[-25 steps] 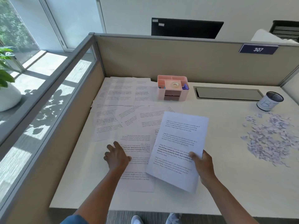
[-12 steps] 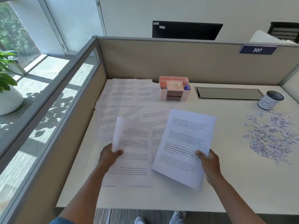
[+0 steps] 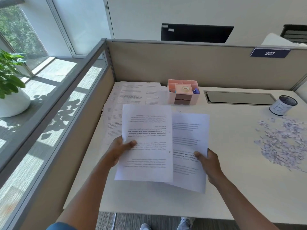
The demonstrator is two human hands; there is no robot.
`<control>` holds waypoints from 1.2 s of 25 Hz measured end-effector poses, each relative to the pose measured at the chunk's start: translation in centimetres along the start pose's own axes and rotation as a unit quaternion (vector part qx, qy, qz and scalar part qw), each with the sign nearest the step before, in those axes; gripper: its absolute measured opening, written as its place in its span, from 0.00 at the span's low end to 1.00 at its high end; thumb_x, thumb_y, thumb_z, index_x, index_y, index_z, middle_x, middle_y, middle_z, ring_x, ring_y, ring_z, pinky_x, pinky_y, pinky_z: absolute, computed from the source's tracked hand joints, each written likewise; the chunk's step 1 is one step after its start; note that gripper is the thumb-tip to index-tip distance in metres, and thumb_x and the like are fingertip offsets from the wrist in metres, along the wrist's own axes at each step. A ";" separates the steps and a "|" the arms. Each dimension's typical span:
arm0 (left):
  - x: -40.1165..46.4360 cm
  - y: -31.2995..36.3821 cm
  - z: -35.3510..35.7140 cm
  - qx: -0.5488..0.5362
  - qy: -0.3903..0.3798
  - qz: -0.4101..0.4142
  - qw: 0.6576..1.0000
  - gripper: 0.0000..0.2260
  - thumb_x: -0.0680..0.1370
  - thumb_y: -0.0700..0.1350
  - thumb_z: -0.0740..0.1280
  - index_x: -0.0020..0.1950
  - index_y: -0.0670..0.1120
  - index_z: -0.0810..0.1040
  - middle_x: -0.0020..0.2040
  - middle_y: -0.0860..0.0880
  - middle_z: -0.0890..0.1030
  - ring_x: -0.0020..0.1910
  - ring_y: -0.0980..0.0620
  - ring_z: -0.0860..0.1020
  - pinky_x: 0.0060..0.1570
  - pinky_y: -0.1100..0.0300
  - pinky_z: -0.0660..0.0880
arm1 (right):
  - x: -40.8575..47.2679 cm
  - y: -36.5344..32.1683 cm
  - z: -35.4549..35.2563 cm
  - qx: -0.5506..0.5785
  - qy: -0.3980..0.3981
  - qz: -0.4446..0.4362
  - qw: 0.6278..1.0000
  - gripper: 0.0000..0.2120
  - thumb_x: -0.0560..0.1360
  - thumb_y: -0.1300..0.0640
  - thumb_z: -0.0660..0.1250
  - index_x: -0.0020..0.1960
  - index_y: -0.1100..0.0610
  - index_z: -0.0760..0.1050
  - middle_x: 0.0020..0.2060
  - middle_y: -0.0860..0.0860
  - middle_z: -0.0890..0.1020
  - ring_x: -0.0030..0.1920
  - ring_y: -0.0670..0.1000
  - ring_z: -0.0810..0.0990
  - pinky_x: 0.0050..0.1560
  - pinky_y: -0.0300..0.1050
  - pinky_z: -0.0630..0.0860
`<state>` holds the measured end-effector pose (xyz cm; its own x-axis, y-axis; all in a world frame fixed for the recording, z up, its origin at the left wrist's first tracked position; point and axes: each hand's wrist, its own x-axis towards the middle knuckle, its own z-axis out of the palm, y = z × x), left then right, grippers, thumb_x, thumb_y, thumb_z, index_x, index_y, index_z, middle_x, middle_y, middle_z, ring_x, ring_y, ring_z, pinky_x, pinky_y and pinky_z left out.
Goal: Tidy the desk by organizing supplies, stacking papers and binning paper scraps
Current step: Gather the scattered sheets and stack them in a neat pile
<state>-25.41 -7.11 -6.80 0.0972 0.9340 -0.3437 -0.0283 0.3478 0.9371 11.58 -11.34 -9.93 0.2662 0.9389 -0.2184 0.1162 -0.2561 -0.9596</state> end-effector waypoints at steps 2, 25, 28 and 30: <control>0.1 0.2 2.0 0.012 -0.013 0.003 1.000 0.27 0.66 0.51 0.80 0.62 0.43 0.80 0.54 0.44 0.86 0.53 0.42 0.85 0.53 0.46 0.82 | -0.4 -0.7 1.4 0.013 -0.030 0.004 0.999 0.07 0.75 0.57 0.73 0.51 0.48 0.81 0.47 0.47 0.87 0.47 0.49 0.86 0.46 0.48 0.81; 0.1 0.5 11.8 -0.058 -0.065 0.012 0.996 0.25 0.66 0.41 0.80 0.63 0.43 0.79 0.56 0.43 0.85 0.55 0.41 0.84 0.55 0.44 0.81 | -2.2 -4.0 -0.8 0.115 -0.085 -0.045 0.989 0.14 0.69 0.52 0.73 0.54 0.52 0.82 0.50 0.53 0.86 0.51 0.59 0.85 0.47 0.49 0.82; 0.3 1.0 14.0 -0.066 -0.088 0.000 0.994 0.26 0.66 0.42 0.80 0.63 0.41 0.81 0.57 0.41 0.85 0.56 0.40 0.83 0.58 0.43 0.80 | -1.2 -4.2 -2.2 0.128 -0.069 -0.069 0.987 0.09 0.72 0.56 0.74 0.52 0.50 0.83 0.50 0.52 0.86 0.49 0.54 0.85 0.47 0.49 0.81; 0.5 1.1 15.7 -0.063 -0.078 -0.001 0.995 0.25 0.65 0.42 0.80 0.62 0.40 0.81 0.56 0.41 0.85 0.56 0.39 0.83 0.58 0.41 0.80 | -0.4 -4.0 -3.6 0.117 -0.062 -0.076 0.988 0.09 0.75 0.59 0.72 0.54 0.49 0.82 0.51 0.51 0.86 0.51 0.54 0.85 0.50 0.52 0.81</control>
<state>-9.73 -7.53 -5.03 0.2503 0.9128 -0.3228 -0.1520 0.3663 0.9180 14.42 -11.51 -5.36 0.1419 0.9871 -0.0747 -0.0824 -0.0634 -0.9946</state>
